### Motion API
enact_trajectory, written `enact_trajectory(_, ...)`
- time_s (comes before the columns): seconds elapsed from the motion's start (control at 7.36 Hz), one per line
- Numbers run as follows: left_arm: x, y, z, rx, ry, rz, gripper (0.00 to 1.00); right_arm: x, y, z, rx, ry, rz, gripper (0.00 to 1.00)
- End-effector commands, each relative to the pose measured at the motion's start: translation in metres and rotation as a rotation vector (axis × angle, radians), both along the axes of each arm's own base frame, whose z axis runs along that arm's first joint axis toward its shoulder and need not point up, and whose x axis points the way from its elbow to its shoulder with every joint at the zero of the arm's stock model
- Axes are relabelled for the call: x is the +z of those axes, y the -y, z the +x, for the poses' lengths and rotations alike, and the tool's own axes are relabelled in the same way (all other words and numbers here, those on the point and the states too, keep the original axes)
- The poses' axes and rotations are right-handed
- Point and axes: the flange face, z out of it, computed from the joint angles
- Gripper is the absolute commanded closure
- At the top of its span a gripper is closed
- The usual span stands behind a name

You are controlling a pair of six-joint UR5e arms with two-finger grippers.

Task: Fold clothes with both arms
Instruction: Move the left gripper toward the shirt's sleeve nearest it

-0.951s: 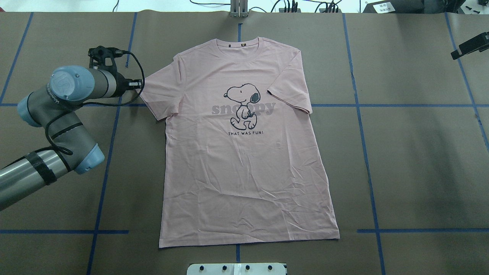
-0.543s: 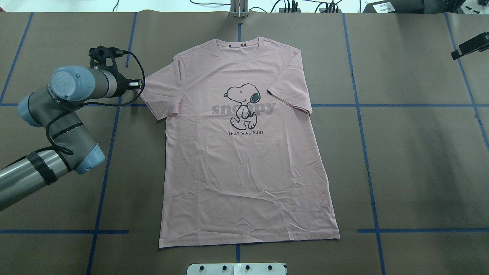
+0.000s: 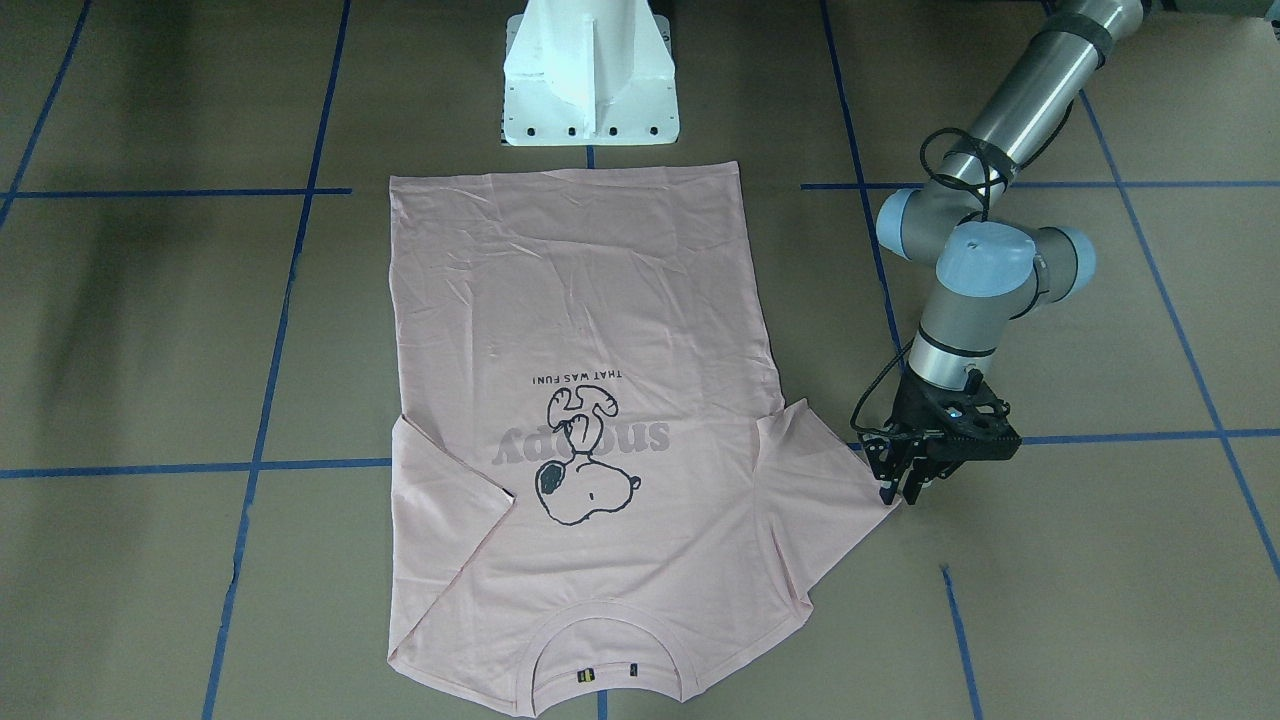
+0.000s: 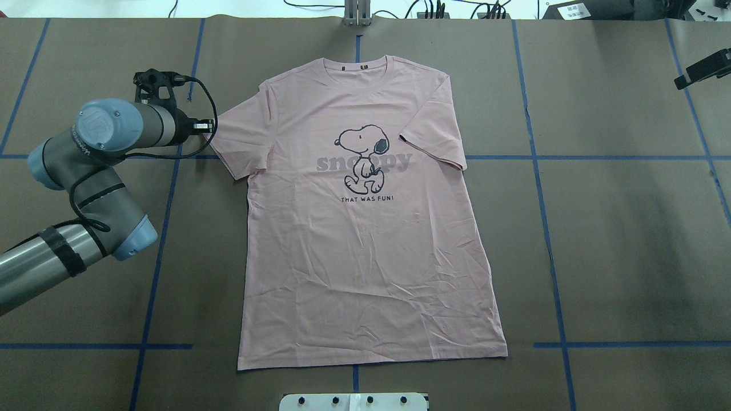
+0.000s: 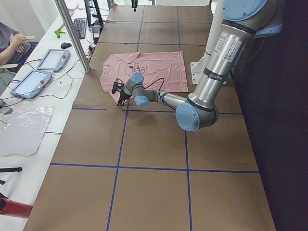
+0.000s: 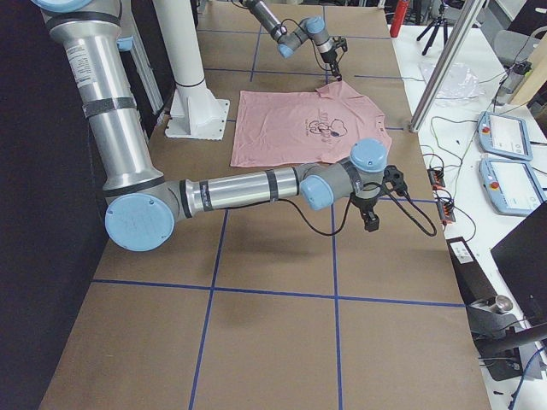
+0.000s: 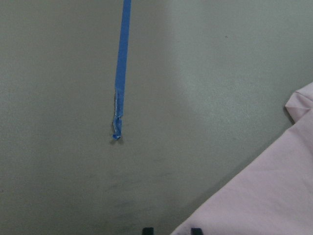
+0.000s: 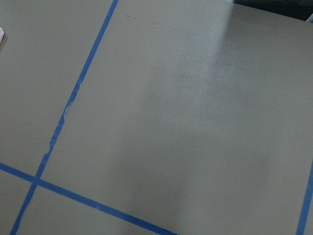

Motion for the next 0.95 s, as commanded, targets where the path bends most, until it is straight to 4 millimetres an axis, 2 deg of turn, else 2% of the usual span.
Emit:
enact_trajectory(0.0, 0.0, -0.001, 0.001, 0.005, 0.003, 0.003, 0.72, 0.0, 0.0, 0.0, 0.0, -0.001, 0.0, 0.0)
enact_trajectory(0.14, 0.001, -0.001, 0.001, 0.004, 0.003, 0.001, 0.76, 0.001, -0.001, 0.0, 0.001, 0.001, -0.003, 0.0)
enact_trajectory(0.27, 0.001, -0.001, 0.001, 0.005, 0.005, 0.001, 0.96, 0.001, -0.001, 0.0, 0.002, 0.001, -0.005, 0.0)
enact_trajectory(0.54, -0.003, -0.002, 0.0, 0.035, 0.027, 0.043, 1.0, 0.001, -0.001, 0.0, 0.003, 0.001, -0.007, 0.0)
enact_trajectory(0.68, -0.014, -0.003, -0.002, 0.044, 0.024, 0.062, 1.0, 0.0, -0.001, 0.0, 0.004, 0.002, -0.006, 0.0)
enact_trajectory(0.81, -0.041, -0.008, -0.007, 0.049, 0.004, 0.085, 1.0, 0.0, -0.001, 0.0, 0.005, 0.003, -0.006, 0.0)
